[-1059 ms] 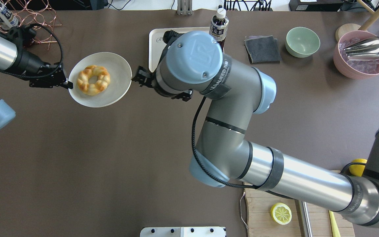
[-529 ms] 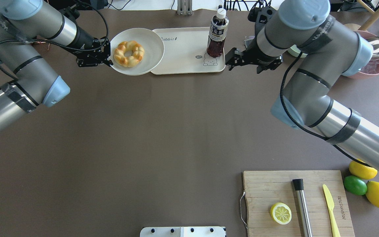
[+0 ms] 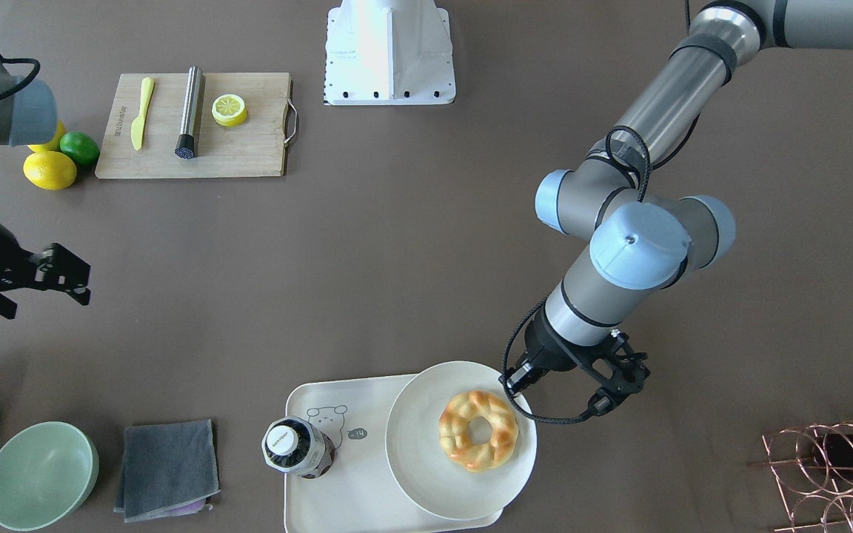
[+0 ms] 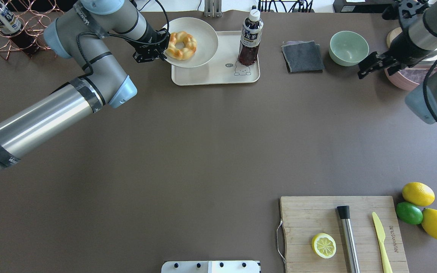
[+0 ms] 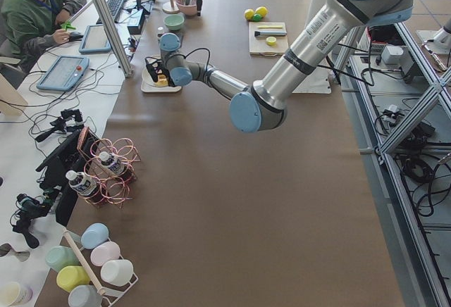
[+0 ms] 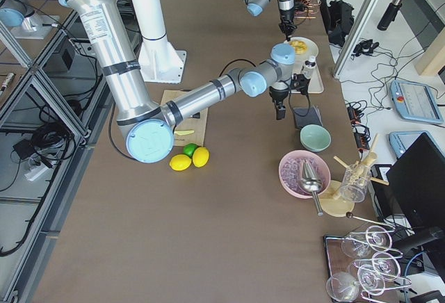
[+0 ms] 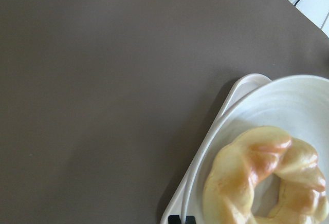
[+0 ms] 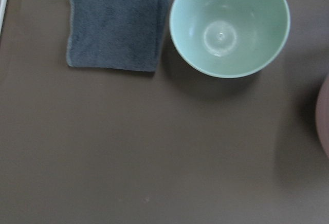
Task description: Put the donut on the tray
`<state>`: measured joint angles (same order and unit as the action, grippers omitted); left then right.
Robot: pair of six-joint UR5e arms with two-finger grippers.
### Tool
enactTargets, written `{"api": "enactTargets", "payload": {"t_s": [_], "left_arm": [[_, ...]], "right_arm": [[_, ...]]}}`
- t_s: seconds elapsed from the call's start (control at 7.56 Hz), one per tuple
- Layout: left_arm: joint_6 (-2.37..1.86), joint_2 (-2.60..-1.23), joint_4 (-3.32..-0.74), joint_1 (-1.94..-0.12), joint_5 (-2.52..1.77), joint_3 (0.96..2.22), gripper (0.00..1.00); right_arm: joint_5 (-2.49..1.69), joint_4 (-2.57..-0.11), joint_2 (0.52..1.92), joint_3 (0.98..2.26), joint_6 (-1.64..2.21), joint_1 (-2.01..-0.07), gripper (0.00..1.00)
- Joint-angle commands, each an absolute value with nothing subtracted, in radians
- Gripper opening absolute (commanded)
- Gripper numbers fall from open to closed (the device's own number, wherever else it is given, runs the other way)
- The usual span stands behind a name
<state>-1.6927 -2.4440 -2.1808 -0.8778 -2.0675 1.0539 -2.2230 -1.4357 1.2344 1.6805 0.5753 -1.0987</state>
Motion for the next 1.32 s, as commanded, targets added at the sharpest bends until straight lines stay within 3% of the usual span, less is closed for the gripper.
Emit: {"api": "enactTargets", "payload": {"t_s": [0.0,0.13,0.26,0.4,0.66,1.19], "left_arm": [[-1.707,-2.555,-2.213,-0.825,-1.97,0.878,0.0],[-1.701,-2.563,-2.244,-0.824,-1.956,0.849,0.0],[-1.639,-2.575,-2.244,-0.824,-1.957,0.848,0.46],[-1.593,-2.583,-2.246,-0.822,-1.957,0.85,0.99],[-1.537,-2.571,-2.234,-0.833,-1.97,0.911,0.99],[-1.123,-2.199,-1.705,-0.896,-2.115,1.551,0.99]], "right_arm": [[-2.35,-1.431,1.378,1.622,0.283,-1.276,1.0],[-2.353,-1.431,1.403,1.585,0.177,-1.329,1.0],[-2.353,-1.431,1.41,1.551,0.122,-1.36,1.0],[-2.353,-1.431,1.411,1.525,0.101,-1.379,1.0],[-2.352,-1.436,1.416,1.517,0.084,-1.387,1.0],[-2.341,-1.445,1.503,1.474,0.084,-1.48,1.0]]}}
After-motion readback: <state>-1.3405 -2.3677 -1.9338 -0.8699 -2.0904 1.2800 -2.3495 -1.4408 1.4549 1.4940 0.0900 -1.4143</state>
